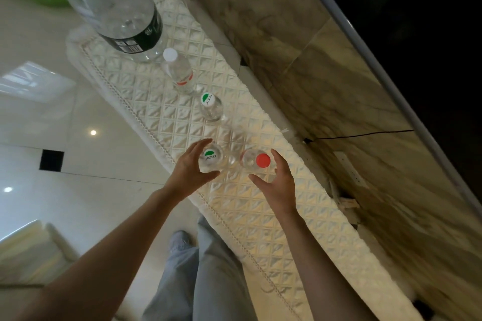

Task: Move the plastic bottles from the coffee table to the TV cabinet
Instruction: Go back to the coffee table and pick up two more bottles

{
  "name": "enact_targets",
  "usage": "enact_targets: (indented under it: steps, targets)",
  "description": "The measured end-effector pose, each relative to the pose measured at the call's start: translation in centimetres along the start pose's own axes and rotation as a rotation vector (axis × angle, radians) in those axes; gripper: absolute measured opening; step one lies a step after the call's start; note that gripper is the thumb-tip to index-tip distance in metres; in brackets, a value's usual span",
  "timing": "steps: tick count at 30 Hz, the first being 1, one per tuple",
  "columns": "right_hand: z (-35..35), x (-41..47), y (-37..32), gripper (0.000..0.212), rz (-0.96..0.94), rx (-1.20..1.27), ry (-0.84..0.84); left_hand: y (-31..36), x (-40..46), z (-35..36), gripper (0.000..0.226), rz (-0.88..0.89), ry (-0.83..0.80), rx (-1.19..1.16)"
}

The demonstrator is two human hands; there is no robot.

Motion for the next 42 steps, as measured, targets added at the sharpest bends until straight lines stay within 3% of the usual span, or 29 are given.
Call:
enact_targets:
  steps: [4,10,15,25,32,39,42]
  targets:
    - [-1.7,-1.7,-1.9,0.074,-0.072,-0.073,-0.015,1.7,-2.0,-1.7,0.084,-0.066,-0.015,0.037]
    - [-4.1,-4.6,-6.7,0.058,-0.201,-0.232,-0.009,4.6,-8.1,-5.1,0.071,-0.191,0.053,0.131]
    - [-4.1,-7.4,-11.5,0.046,-0.305,-0.351,-0.024,5.8,-15.4,-9.0,0.061,-0.254,0.296,0.267]
    - [4.0,-16.7,-18.7,0.039,-0.756,-0.594,-0.211,1.5,-33.2,-13.5,0.044,-0.539,0.732,0.324]
    - [11.1,-28.3,-18.6,0.033,-1.078,-0.726,-0.342,-2.6,-49.2,-8.9,0.042,-0.769,0.94,0.234]
    - [17.3,-41.0,-13.7,0.038,-1.312,-0.89,-0.563,-4.4,-66.0,1.8,0.038,-1.047,1.133,0.124]
    - [19.4,-46.5,-11.4,0.039,-1.424,-0.949,-0.657,-4.6,-71.9,6.5,0.047,-1.172,1.168,0.086]
Point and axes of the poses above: each hand's wrist, its own x-axis towards the middle knuckle, its own z-axis out of the palm, y = z × x, the point moved 6 cm from there along x, towards the middle knuckle, and after that the axes turned 2 degrees about -x, right-handed, at the moved point
